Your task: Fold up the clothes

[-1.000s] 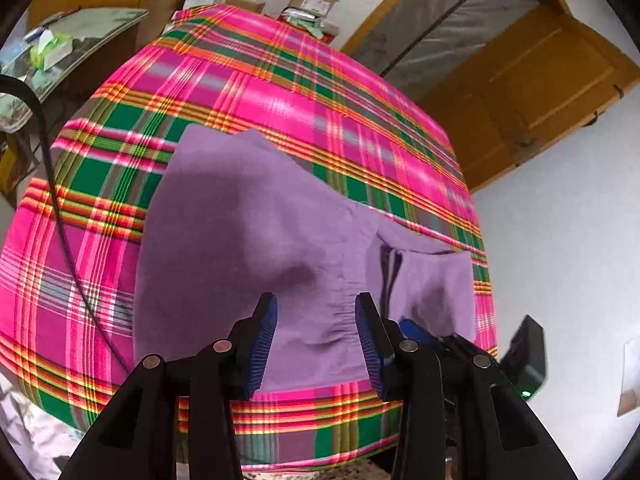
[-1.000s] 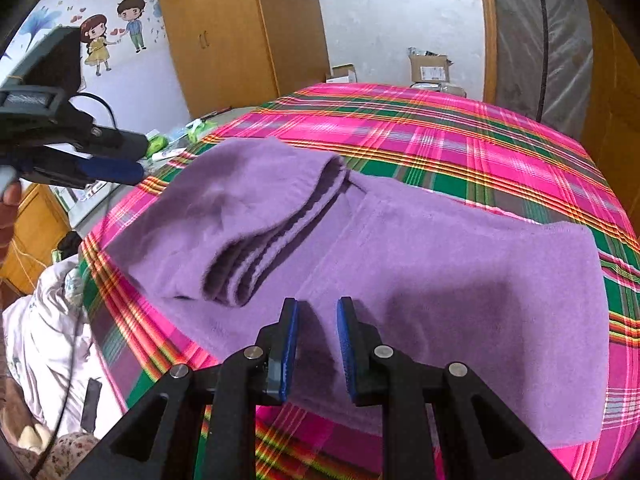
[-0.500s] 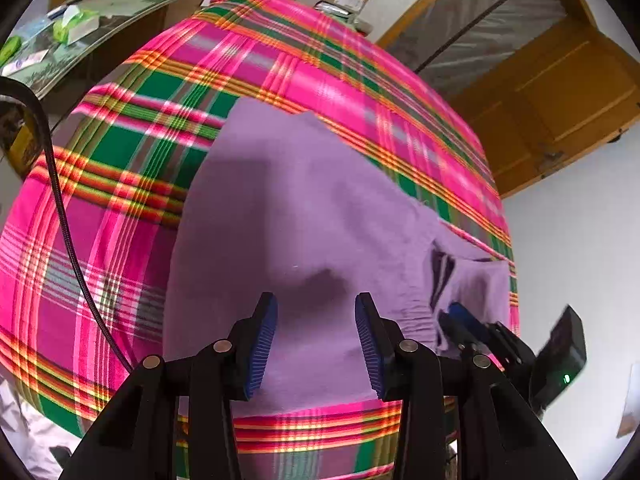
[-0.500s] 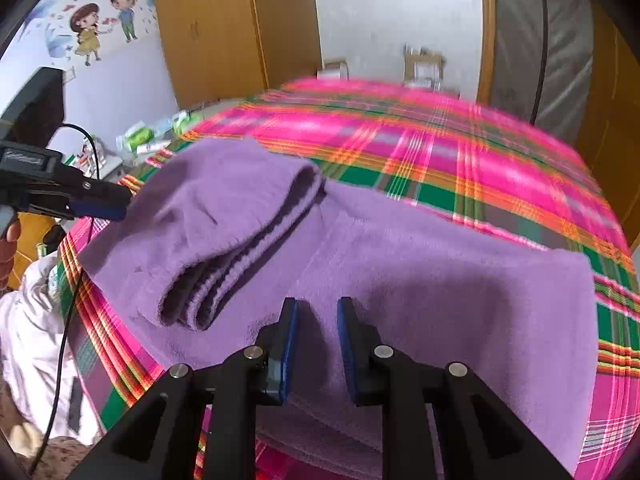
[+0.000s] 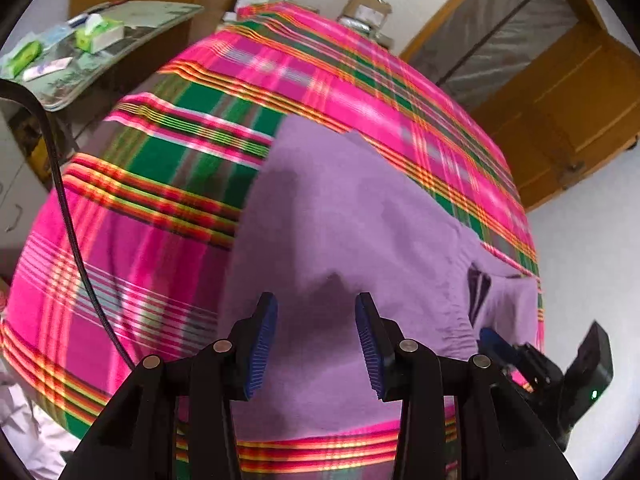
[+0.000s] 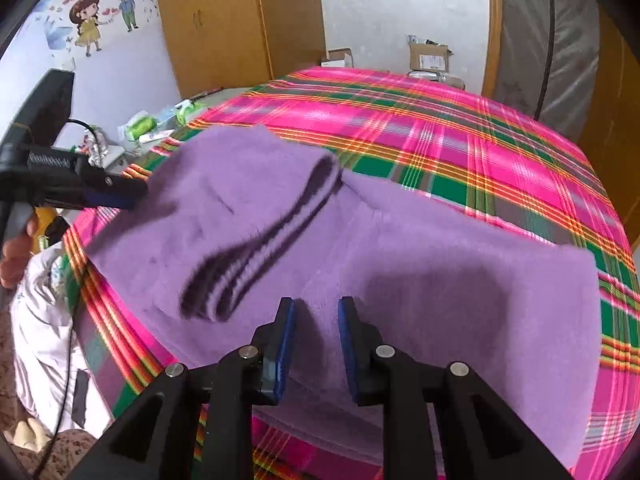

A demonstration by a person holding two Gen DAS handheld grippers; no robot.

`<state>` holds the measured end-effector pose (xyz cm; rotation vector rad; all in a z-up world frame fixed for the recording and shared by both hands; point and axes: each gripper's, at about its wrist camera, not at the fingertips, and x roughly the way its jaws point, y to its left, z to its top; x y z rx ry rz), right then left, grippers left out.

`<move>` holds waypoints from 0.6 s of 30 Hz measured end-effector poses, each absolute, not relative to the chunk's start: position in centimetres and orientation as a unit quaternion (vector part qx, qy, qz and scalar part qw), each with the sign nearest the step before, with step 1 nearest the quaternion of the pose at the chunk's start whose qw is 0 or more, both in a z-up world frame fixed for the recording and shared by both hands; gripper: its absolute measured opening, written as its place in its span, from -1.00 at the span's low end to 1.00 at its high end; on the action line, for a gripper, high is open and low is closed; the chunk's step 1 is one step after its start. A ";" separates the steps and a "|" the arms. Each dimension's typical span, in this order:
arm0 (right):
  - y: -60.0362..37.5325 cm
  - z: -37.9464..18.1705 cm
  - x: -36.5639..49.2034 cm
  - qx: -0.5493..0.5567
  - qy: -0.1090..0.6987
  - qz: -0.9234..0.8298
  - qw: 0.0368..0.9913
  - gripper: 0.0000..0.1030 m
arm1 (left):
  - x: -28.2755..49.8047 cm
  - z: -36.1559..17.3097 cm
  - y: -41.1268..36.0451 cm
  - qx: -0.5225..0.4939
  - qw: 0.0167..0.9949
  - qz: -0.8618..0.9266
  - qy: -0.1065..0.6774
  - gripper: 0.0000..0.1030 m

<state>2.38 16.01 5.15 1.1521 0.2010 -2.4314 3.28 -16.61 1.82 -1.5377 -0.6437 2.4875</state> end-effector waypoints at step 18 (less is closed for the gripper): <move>7.8 7.8 4.9 0.400 0.105 -0.840 0.352 -0.55 | 4.6 0.2 -21.3 -0.507 0.049 0.822 -0.254 -0.18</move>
